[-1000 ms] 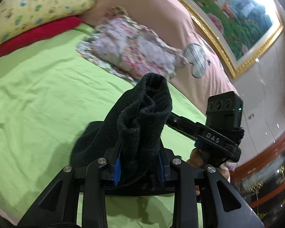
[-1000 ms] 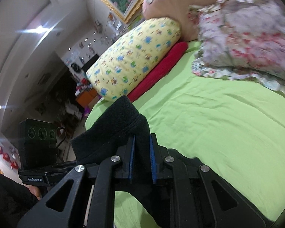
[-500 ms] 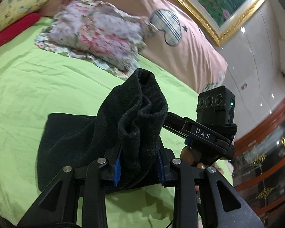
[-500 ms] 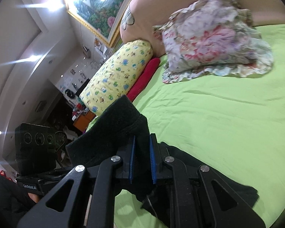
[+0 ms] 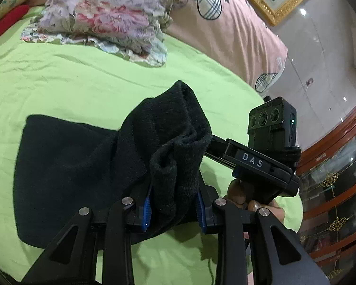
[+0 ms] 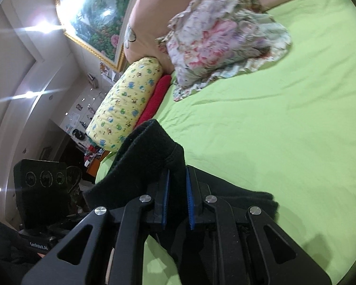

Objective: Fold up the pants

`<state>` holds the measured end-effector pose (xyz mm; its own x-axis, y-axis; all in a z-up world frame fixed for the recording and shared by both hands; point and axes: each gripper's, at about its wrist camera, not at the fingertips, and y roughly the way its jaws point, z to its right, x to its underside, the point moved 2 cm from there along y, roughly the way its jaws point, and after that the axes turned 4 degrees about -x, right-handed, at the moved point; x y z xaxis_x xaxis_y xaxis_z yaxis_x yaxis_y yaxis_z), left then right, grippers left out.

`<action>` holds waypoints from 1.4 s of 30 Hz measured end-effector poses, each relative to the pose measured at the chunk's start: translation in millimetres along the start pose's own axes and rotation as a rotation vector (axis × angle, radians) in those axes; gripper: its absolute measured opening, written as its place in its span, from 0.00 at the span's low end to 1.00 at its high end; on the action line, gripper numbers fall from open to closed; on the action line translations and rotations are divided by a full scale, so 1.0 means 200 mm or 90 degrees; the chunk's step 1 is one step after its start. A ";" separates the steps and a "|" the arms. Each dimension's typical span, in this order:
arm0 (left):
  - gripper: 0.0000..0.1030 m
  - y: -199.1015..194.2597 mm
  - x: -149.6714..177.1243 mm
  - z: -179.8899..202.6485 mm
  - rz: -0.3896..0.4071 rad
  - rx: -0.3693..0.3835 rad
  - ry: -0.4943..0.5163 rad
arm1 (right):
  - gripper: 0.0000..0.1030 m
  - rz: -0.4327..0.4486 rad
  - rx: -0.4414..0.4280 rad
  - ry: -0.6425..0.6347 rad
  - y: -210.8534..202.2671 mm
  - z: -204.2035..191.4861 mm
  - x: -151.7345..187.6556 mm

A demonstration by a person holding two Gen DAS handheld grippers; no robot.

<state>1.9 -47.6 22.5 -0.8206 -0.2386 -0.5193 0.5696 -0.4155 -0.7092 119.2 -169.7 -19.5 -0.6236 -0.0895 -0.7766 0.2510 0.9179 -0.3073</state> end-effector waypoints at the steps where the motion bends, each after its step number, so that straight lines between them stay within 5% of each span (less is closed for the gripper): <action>1: 0.28 0.02 0.00 0.00 -0.006 0.003 0.000 | 0.06 0.001 0.006 0.005 -0.01 0.02 0.00; 7: 0.29 0.14 0.02 0.00 -0.025 -0.008 0.002 | 0.04 0.019 0.006 0.018 -0.08 0.06 0.03; 12: 0.45 0.17 0.03 0.04 -0.034 0.010 0.010 | 0.04 0.036 0.027 0.032 -0.15 0.08 0.06; 14: 0.57 0.18 0.04 0.07 -0.037 0.019 0.023 | 0.04 0.040 0.044 0.045 -0.17 0.09 0.08; 23: 0.62 0.10 0.10 0.10 -0.046 0.049 0.047 | 0.07 0.127 0.170 0.095 -0.41 0.04 0.15; 24: 0.63 0.08 0.10 0.09 -0.045 0.052 0.044 | 0.11 0.138 0.183 0.094 -0.43 0.02 0.16; 26: 0.64 0.04 0.11 0.08 -0.039 0.052 0.043 | 0.34 0.152 0.194 0.094 -0.45 -0.02 0.18; 27: 0.65 0.01 0.11 0.07 -0.036 0.049 0.041 | 0.55 0.159 0.201 0.095 -0.46 -0.04 0.19; 28: 0.65 0.00 0.11 0.06 -0.033 0.049 0.040 | 0.61 0.168 0.205 0.091 -0.47 -0.07 0.21; 42: 0.69 -0.23 0.14 -0.18 -0.004 0.014 -0.012 | 0.61 0.152 0.247 0.088 -0.35 -0.26 0.35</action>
<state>-45.4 -4.7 23.4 -0.8250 -0.2528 -0.5055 0.5635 -0.4363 -0.7015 20.2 -220.6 -24.2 -0.6004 0.1828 -0.7785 0.6412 0.6918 -0.3321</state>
